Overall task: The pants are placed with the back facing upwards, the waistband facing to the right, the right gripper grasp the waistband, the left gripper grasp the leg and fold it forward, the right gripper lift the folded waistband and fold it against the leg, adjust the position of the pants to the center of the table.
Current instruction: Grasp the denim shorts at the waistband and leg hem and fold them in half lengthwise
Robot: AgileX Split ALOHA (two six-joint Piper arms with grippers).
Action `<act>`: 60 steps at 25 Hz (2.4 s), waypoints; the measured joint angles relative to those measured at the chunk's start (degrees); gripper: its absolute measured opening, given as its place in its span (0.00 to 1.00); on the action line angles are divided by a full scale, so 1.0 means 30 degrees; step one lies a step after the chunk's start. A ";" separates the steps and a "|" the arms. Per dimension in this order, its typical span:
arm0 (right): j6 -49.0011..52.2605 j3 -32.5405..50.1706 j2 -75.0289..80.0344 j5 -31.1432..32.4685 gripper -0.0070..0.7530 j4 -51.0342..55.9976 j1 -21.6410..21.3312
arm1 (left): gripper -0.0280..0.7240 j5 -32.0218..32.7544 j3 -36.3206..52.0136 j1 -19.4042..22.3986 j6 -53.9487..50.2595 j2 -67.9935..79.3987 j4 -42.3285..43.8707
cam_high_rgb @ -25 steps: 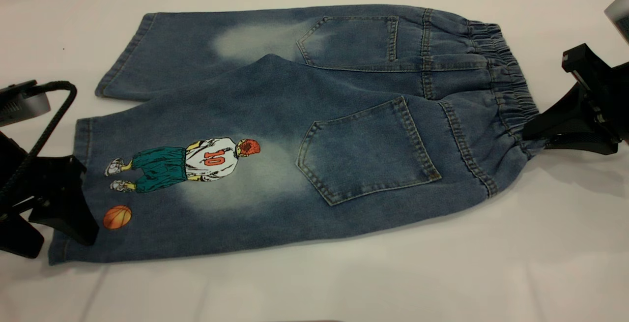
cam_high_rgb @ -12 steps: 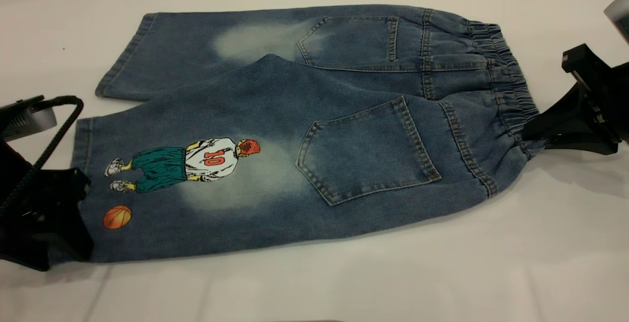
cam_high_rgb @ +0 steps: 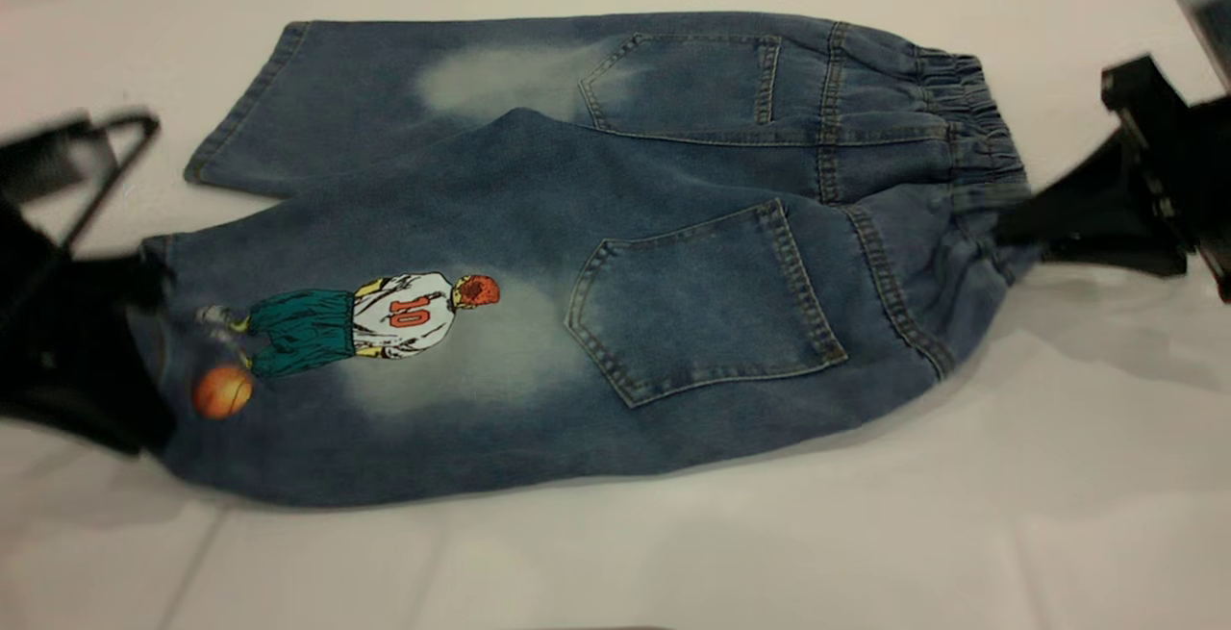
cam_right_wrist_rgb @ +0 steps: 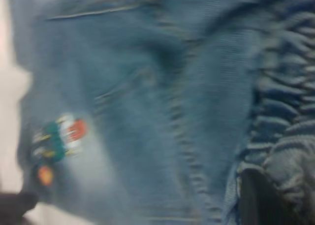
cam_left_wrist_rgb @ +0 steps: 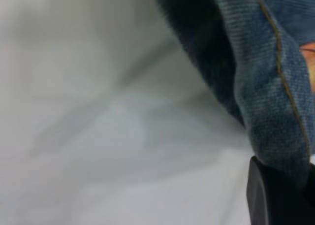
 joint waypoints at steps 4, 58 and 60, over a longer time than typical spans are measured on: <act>0.0085 0.0000 -0.1384 0.1759 0.06 -0.0351 0.0000 | 0.10 0.0902 -0.0781 0.0000 0.0017 -0.2660 0.0077; 0.1331 -1.2071 0.3635 -0.4365 0.06 0.0967 0.0053 | 0.10 -0.8711 -1.3241 -0.1838 0.2514 0.7015 -0.0849; 0.0984 -1.2558 0.3937 -0.4348 0.06 0.0967 0.0092 | 0.10 -0.9336 -1.3241 -0.1869 0.2568 0.7201 -0.0849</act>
